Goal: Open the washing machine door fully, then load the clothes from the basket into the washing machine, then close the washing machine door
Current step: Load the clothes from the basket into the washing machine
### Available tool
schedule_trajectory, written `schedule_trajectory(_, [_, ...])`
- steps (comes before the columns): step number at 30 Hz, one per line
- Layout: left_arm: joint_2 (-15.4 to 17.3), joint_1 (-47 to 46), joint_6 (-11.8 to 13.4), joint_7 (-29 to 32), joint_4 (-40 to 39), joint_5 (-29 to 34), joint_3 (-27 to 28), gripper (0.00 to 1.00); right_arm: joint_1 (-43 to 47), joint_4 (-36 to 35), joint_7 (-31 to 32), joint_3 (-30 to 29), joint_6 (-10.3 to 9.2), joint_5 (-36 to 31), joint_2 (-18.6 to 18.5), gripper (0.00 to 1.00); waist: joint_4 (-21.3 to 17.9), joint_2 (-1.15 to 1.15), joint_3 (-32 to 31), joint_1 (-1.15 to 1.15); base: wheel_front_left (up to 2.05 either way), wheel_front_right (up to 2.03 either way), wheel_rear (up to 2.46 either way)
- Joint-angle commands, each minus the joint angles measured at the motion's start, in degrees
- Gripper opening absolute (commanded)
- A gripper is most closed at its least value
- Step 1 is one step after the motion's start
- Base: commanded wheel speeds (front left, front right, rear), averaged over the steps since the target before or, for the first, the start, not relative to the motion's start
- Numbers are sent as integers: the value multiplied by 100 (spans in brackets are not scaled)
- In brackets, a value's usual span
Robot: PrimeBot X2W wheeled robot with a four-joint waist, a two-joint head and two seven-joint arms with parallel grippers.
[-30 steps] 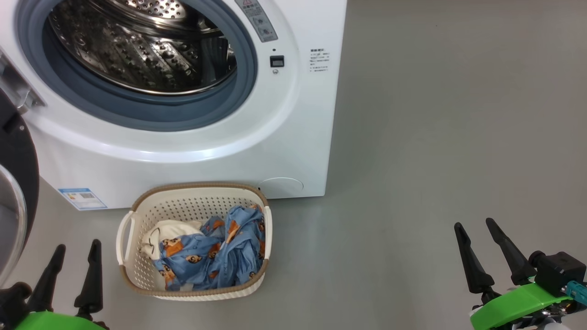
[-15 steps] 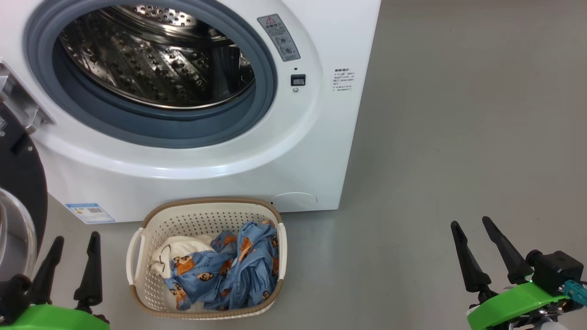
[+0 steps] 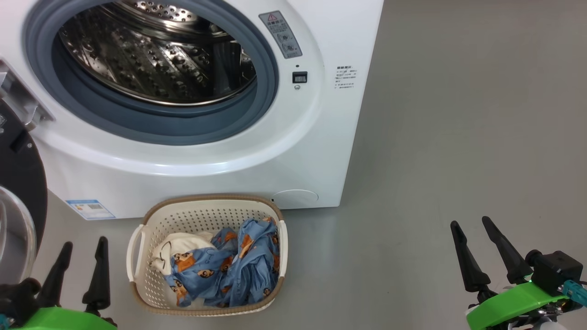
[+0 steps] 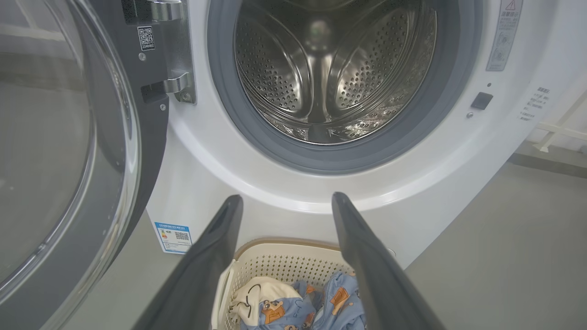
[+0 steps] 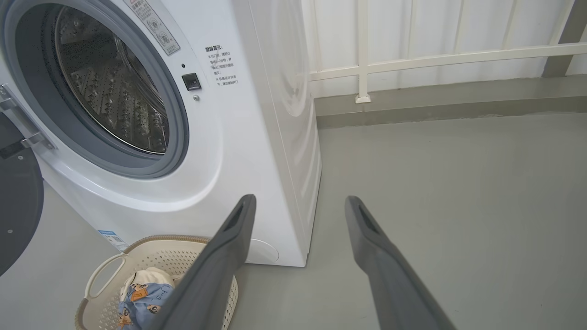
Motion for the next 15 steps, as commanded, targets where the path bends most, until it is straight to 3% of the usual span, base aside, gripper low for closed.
schedule_trajectory(1, [144,-184,-8,-37,-64,6,202,100,-140,-161,-70,137,9,-11,-36,100,-3,0,26,0,0,0,0])
schedule_trajectory(15, [116,-581,-8,-37,757,-264,-421,100,-394,-250,-70,144,9,-103,133,100,-56,0,609,0,0,0,0])
